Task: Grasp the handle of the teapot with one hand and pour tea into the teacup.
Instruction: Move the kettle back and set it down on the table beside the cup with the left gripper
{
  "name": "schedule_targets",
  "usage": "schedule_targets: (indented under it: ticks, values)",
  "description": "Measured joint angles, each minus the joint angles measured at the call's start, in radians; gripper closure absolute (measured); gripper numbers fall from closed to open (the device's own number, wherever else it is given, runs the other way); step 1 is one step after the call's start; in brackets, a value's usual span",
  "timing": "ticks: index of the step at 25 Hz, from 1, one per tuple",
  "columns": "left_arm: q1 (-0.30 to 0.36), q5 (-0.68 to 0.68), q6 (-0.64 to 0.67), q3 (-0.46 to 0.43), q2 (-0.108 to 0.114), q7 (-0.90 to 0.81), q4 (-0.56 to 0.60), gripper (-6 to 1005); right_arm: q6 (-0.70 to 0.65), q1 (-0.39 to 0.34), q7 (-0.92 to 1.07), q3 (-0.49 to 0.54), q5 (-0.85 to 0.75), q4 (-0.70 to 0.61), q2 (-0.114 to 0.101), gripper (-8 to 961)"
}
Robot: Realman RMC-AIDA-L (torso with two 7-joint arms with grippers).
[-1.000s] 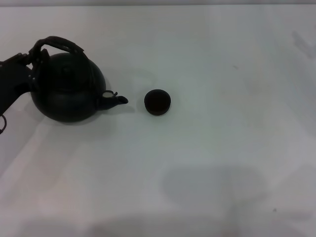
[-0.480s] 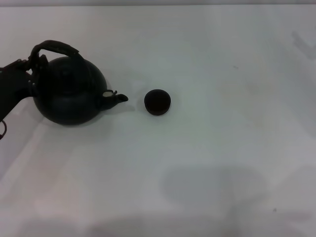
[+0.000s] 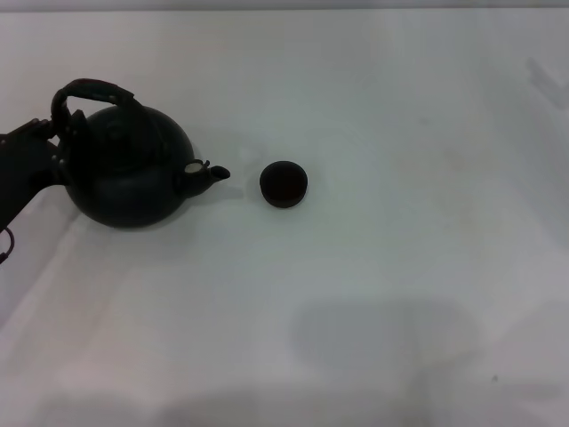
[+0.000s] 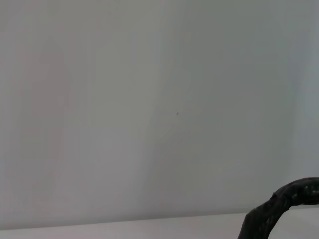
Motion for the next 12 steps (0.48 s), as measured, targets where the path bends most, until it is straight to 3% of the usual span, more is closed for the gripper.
schedule_targets:
  ticks: [12]
  values:
    - [0.002, -0.010, -0.001, -0.008, -0.001, 0.026, -0.005, 683, -0.018, 0.004, -0.003, -0.001, 0.000, 0.006, 0.000, 96]
